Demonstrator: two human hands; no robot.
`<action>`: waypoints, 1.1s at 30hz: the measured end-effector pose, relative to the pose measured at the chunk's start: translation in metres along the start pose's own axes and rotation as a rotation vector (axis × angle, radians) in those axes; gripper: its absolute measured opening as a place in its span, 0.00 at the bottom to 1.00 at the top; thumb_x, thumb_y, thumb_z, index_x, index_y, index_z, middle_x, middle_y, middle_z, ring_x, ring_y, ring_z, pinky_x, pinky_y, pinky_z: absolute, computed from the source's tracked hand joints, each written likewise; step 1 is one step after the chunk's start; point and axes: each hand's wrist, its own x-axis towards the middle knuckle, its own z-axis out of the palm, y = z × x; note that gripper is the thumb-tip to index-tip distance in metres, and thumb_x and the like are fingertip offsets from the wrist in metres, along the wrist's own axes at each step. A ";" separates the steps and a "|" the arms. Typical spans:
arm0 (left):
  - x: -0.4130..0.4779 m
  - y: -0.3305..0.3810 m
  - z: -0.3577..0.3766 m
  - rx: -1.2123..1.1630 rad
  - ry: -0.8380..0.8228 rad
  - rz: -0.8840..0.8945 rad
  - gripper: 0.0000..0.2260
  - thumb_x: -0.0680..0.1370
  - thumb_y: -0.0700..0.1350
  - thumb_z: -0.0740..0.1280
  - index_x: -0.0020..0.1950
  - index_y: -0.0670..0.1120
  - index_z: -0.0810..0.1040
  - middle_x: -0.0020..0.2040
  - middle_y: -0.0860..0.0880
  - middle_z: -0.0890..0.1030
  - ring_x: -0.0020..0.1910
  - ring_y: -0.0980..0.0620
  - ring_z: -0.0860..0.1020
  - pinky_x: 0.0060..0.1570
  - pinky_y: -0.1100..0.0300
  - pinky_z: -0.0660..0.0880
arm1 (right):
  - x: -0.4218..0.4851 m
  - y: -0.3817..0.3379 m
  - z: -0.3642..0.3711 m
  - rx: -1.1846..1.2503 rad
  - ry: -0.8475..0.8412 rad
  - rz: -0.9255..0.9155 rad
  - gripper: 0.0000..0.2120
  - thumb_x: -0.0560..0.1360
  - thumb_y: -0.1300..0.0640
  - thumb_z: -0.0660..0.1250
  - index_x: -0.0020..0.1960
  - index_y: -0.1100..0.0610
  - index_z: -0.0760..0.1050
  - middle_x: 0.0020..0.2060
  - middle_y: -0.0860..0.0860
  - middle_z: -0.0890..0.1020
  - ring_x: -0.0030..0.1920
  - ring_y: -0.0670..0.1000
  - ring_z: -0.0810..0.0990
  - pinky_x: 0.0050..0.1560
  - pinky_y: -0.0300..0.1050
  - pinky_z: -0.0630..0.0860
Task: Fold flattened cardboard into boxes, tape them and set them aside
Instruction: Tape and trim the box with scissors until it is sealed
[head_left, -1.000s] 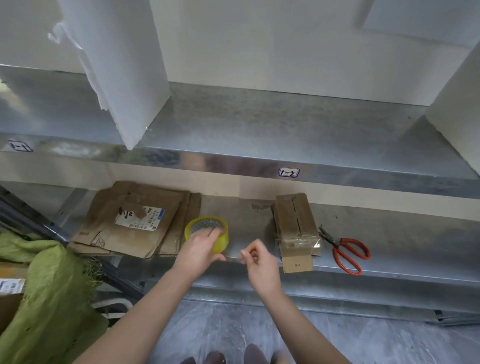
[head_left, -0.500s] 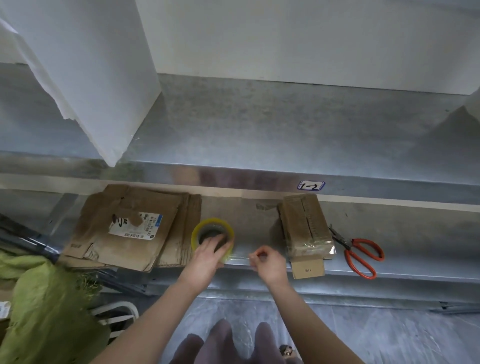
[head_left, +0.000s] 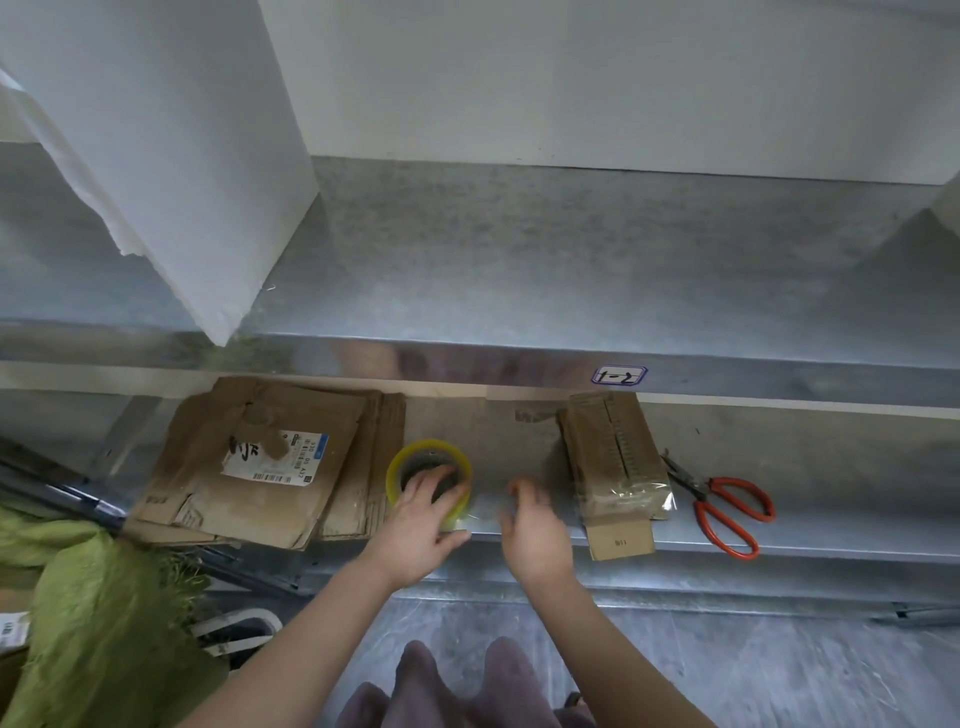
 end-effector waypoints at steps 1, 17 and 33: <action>-0.002 0.004 -0.001 0.019 0.036 0.007 0.29 0.79 0.61 0.57 0.77 0.52 0.57 0.77 0.50 0.53 0.77 0.45 0.48 0.74 0.53 0.46 | -0.011 -0.002 -0.003 0.002 0.038 -0.083 0.14 0.80 0.52 0.60 0.65 0.53 0.69 0.59 0.52 0.75 0.54 0.57 0.79 0.48 0.50 0.75; 0.005 0.185 0.024 -0.011 0.358 0.113 0.25 0.80 0.54 0.55 0.76 0.46 0.63 0.75 0.51 0.65 0.76 0.53 0.56 0.74 0.57 0.48 | -0.056 0.110 -0.121 -0.221 0.455 -0.451 0.22 0.77 0.52 0.57 0.68 0.54 0.74 0.65 0.52 0.77 0.69 0.56 0.69 0.68 0.55 0.64; 0.024 0.221 0.056 -0.831 0.288 -0.267 0.23 0.83 0.52 0.54 0.75 0.57 0.49 0.73 0.64 0.55 0.74 0.60 0.57 0.66 0.75 0.53 | -0.024 0.157 -0.141 0.333 0.014 -0.244 0.27 0.77 0.63 0.65 0.74 0.55 0.65 0.69 0.50 0.73 0.69 0.47 0.71 0.64 0.26 0.60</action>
